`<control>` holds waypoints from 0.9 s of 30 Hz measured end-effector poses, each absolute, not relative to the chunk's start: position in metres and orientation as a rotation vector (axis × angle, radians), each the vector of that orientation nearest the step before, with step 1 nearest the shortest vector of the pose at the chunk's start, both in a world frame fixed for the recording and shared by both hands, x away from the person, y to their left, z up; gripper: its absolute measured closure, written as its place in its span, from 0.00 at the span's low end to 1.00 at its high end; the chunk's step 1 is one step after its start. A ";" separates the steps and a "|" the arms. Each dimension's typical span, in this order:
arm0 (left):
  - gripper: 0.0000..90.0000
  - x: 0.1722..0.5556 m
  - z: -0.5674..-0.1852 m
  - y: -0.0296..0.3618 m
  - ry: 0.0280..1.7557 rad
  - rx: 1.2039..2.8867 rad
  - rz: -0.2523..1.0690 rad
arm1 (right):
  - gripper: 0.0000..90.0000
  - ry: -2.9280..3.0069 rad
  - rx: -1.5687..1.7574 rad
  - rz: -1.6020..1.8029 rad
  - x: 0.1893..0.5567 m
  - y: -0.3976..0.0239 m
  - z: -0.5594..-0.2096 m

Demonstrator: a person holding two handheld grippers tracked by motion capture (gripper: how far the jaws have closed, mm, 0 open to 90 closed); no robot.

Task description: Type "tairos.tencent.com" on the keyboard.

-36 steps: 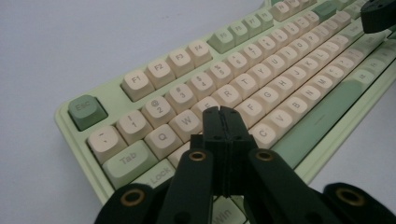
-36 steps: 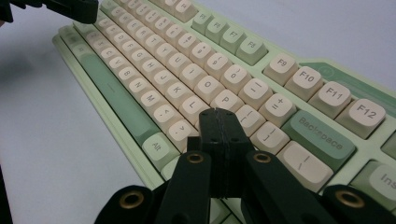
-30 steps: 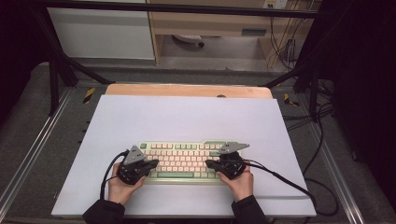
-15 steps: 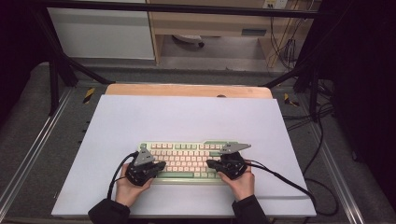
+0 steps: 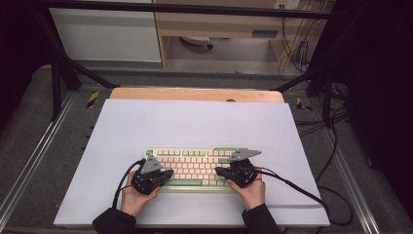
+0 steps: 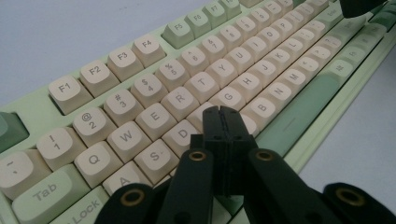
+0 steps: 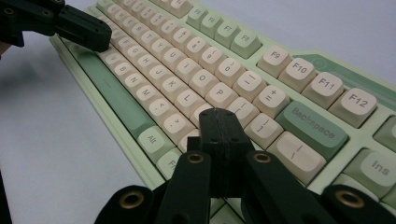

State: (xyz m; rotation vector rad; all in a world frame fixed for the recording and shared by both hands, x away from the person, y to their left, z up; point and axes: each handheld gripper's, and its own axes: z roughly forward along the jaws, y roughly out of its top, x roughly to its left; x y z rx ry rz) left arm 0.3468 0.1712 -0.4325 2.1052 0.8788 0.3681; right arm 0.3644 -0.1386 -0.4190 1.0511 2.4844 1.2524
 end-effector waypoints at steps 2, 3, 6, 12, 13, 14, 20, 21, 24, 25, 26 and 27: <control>1.00 0.347 -0.434 0.171 0.881 2.114 0.368 | 1.00 2.484 1.049 1.253 0.364 -0.139 -0.419; 1.00 0.347 -0.434 0.171 0.881 2.111 0.368 | 1.00 2.484 1.054 1.253 0.364 -0.139 -0.419; 1.00 0.347 -0.434 0.171 0.879 2.113 0.371 | 1.00 2.485 1.048 1.252 0.364 -0.139 -0.419; 1.00 0.345 -0.430 0.173 0.874 2.098 0.377 | 1.00 2.484 1.047 1.254 0.364 -0.139 -0.419; 1.00 0.345 -0.430 0.173 0.874 2.096 0.376 | 1.00 2.483 1.048 1.255 0.364 -0.139 -0.419; 1.00 0.344 -0.429 0.174 0.875 2.094 0.378 | 1.00 2.485 1.047 1.254 0.364 -0.139 -0.419; 1.00 0.344 -0.426 0.178 0.876 2.083 0.384 | 1.00 2.484 1.050 1.255 0.364 -0.139 -0.419; 1.00 0.344 -0.425 0.179 0.878 2.081 0.384 | 1.00 2.484 1.054 1.256 0.364 -0.138 -0.419; 1.00 0.344 -0.424 0.181 0.885 2.075 0.385 | 1.00 2.484 1.051 1.256 0.364 -0.139 -0.419; 1.00 0.345 -0.423 0.182 0.887 2.075 0.386 | 1.00 2.484 1.050 1.256 0.364 -0.139 -0.419; 1.00 0.345 -0.422 0.182 0.888 2.075 0.386 | 1.00 2.485 1.050 1.256 0.364 -0.139 -0.419; 1.00 0.345 -0.422 0.183 0.890 2.074 0.388 | 1.00 2.485 1.051 1.255 0.364 -0.139 -0.419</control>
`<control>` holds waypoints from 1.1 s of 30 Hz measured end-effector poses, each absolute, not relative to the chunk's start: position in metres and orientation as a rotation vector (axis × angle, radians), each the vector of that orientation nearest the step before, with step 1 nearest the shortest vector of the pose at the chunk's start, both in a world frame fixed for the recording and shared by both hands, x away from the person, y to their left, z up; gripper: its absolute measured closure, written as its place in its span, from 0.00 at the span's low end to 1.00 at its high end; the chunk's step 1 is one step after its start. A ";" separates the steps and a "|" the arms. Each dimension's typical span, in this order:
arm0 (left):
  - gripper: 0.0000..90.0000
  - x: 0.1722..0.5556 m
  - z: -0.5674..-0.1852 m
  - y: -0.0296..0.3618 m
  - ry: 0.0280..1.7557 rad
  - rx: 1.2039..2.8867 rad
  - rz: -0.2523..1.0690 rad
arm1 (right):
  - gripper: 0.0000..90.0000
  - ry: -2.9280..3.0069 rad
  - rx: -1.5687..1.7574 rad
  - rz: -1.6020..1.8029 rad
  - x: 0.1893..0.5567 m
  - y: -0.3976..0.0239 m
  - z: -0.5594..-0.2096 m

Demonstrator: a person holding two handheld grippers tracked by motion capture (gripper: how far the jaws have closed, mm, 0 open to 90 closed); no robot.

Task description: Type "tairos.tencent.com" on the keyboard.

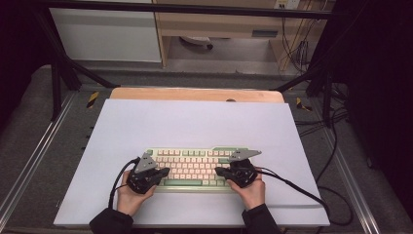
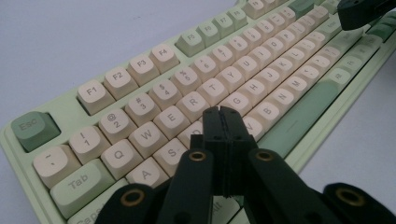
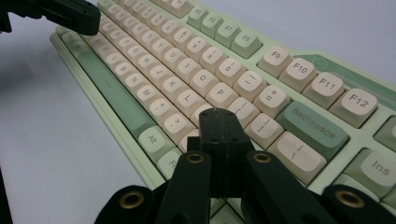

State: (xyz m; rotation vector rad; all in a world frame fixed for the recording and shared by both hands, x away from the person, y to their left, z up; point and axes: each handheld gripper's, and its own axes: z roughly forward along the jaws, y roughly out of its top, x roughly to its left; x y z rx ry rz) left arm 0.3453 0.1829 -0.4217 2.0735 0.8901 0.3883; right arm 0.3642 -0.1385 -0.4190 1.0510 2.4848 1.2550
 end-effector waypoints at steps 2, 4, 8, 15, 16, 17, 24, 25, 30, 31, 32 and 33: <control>1.00 0.346 -0.420 0.184 0.894 2.072 0.391 | 1.00 2.486 1.049 1.255 0.364 -0.138 -0.419; 1.00 0.347 -0.418 0.185 0.897 2.069 0.389 | 1.00 2.487 1.052 1.252 0.364 -0.138 -0.419; 1.00 0.350 -0.416 0.185 0.903 2.061 0.381 | 1.00 2.487 1.050 1.253 0.364 -0.138 -0.419; 1.00 0.359 -0.409 0.183 0.910 2.058 0.395 | 1.00 2.488 1.049 1.251 0.364 -0.138 -0.419; 1.00 0.360 -0.409 0.182 0.912 2.058 0.399 | 1.00 2.488 1.049 1.251 0.364 -0.138 -0.419; 1.00 0.362 -0.408 0.182 0.914 2.058 0.400 | 1.00 2.488 1.049 1.249 0.365 -0.138 -0.419; 1.00 0.373 -0.411 0.179 0.946 2.072 0.411 | 1.00 2.490 1.048 1.250 0.365 -0.138 -0.419; 1.00 0.374 -0.413 0.179 0.951 2.074 0.414 | 1.00 2.491 1.048 1.249 0.365 -0.138 -0.419; 1.00 0.379 -0.416 0.179 0.969 2.068 0.414 | 1.00 2.491 1.047 1.247 0.365 -0.138 -0.420; 1.00 0.379 -0.417 0.179 0.971 2.070 0.414 | 1.00 2.491 1.047 1.249 0.365 -0.138 -0.420; 1.00 0.380 -0.418 0.179 0.972 2.071 0.414 | 1.00 2.491 1.047 1.249 0.365 -0.138 -0.420; 1.00 0.380 -0.420 0.179 0.974 2.071 0.413 | 1.00 2.490 1.050 1.250 0.365 -0.138 -0.420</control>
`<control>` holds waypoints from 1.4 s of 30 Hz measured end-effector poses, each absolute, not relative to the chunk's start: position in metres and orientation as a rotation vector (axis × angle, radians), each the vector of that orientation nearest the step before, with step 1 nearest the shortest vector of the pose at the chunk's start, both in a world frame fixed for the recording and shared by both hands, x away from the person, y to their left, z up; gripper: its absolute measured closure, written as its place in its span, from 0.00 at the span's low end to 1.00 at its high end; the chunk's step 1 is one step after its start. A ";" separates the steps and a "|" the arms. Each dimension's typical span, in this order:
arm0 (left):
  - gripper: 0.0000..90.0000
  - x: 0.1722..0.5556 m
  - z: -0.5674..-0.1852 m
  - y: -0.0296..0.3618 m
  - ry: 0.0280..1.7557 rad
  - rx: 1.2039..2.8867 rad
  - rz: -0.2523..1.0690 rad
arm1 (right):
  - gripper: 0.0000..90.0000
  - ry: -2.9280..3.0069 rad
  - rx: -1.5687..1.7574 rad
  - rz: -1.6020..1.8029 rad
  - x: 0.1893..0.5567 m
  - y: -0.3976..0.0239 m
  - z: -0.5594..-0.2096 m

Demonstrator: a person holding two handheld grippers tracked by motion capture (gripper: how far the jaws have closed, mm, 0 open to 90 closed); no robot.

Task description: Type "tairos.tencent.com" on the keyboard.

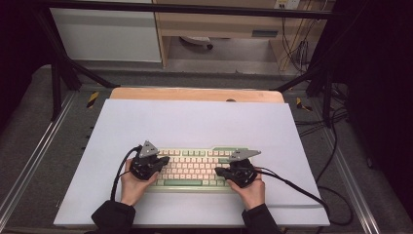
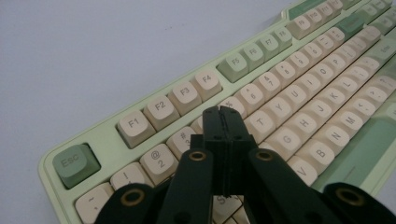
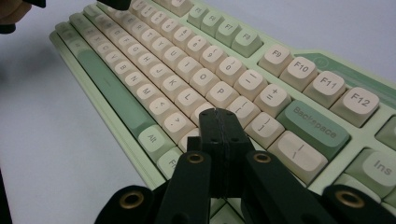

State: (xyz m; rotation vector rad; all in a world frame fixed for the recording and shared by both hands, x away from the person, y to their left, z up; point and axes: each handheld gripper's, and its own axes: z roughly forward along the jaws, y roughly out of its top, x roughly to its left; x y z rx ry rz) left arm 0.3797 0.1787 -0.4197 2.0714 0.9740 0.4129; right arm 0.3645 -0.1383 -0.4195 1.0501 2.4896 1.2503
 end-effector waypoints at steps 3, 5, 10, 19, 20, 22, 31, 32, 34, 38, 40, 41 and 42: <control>1.00 0.380 -0.423 0.178 0.974 2.078 0.406 | 1.00 2.489 1.049 1.250 0.364 -0.138 -0.419; 1.00 0.379 -0.425 0.177 0.972 2.084 0.406 | 1.00 2.489 1.049 1.249 0.364 -0.138 -0.419; 1.00 0.379 -0.427 0.176 0.963 2.098 0.412 | 1.00 2.488 1.045 1.253 0.364 -0.139 -0.419; 1.00 0.378 -0.428 0.176 0.957 2.102 0.414 | 1.00 2.489 1.046 1.251 0.364 -0.139 -0.419; 1.00 0.378 -0.429 0.176 0.958 2.105 0.414 | 1.00 2.489 1.047 1.250 0.364 -0.139 -0.419; 1.00 0.378 -0.431 0.176 0.956 2.099 0.412 | 1.00 2.490 1.047 1.249 0.364 -0.139 -0.419; 1.00 0.376 -0.431 0.177 0.950 2.097 0.416 | 1.00 2.489 1.046 1.249 0.364 -0.138 -0.419; 1.00 0.376 -0.430 0.178 0.948 2.094 0.415 | 1.00 2.488 1.045 1.250 0.364 -0.138 -0.419; 1.00 0.374 -0.428 0.179 0.946 2.085 0.418 | 1.00 2.488 1.040 1.250 0.364 -0.139 -0.419; 1.00 0.371 -0.426 0.181 0.941 2.085 0.415 | 1.00 2.482 1.038 1.260 0.363 -0.139 -0.417; 1.00 0.369 -0.424 0.183 0.938 2.075 0.406 | 1.00 2.482 1.037 1.263 0.363 -0.139 -0.416; 1.00 0.368 -0.423 0.183 0.937 2.072 0.404 | 1.00 2.482 1.039 1.266 0.363 -0.139 -0.416; 1.00 0.367 -0.422 0.184 0.934 2.072 0.407 | 1.00 2.481 1.036 1.267 0.363 -0.139 -0.417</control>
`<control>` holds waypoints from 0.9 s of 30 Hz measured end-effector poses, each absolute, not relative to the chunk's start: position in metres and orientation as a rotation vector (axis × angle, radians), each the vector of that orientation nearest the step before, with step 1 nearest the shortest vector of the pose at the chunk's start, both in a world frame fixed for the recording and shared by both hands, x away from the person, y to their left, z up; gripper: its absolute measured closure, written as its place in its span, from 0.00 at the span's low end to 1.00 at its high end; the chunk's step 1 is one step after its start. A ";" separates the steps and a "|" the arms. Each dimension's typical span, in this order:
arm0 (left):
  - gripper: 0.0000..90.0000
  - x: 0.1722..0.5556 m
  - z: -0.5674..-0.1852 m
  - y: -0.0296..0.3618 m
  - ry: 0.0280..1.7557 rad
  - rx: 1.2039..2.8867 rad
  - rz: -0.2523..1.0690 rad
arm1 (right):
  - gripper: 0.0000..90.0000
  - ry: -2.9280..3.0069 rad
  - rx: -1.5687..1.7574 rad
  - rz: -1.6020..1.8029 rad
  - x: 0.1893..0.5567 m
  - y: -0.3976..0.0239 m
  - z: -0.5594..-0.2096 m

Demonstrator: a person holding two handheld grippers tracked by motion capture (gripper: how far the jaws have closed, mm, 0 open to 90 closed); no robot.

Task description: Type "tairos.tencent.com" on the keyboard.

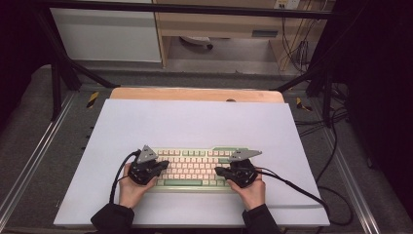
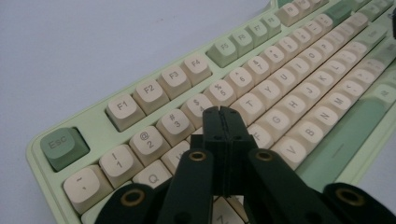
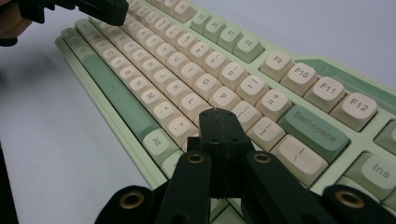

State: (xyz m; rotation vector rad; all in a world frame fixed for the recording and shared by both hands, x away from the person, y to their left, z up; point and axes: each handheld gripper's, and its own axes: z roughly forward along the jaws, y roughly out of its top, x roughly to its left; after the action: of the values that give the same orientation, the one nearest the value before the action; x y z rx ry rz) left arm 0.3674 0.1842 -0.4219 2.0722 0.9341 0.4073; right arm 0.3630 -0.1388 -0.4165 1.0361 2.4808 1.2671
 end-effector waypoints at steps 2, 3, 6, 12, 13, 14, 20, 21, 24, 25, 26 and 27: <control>1.00 0.366 -0.421 0.186 0.931 2.073 0.405 | 1.00 2.482 1.042 1.274 0.363 -0.138 -0.416; 1.00 0.364 -0.421 0.186 0.930 2.072 0.404 | 1.00 2.486 1.042 1.276 0.363 -0.138 -0.417; 1.00 0.361 -0.421 0.189 0.929 2.072 0.401 | 1.00 2.486 1.044 1.279 0.363 -0.137 -0.416; 1.00 0.356 -0.420 0.194 0.932 2.067 0.402 | 1.00 2.497 1.029 1.282 0.362 -0.133 -0.416; 1.00 0.355 -0.419 0.195 0.933 2.067 0.401 | 1.00 2.500 1.025 1.281 0.362 -0.132 -0.416; 1.00 0.355 -0.419 0.196 0.934 2.068 0.403 | 1.00 2.501 1.024 1.284 0.362 -0.131 -0.416; 1.00 0.353 -0.419 0.199 0.943 2.061 0.407 | 1.00 2.513 1.004 1.288 0.361 -0.124 -0.414; 1.00 0.353 -0.419 0.199 0.942 2.062 0.409 | 1.00 2.515 0.993 1.293 0.361 -0.122 -0.414; 1.00 0.352 -0.420 0.201 0.943 2.064 0.407 | 1.00 2.524 0.987 1.298 0.361 -0.116 -0.412; 1.00 0.352 -0.420 0.201 0.943 2.066 0.406 | 1.00 2.527 0.985 1.302 0.361 -0.114 -0.412; 1.00 0.351 -0.420 0.202 0.944 2.065 0.406 | 1.00 2.531 0.977 1.300 0.361 -0.112 -0.411; 1.00 0.351 -0.421 0.202 0.945 2.063 0.404 | 1.00 2.534 0.969 1.304 0.361 -0.109 -0.411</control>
State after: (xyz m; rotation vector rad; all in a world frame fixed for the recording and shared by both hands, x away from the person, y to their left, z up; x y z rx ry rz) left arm 0.3508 0.2024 -0.4206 2.0631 0.9448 0.4039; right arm 0.3608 -0.1093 -0.4112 0.9691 2.5341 1.3038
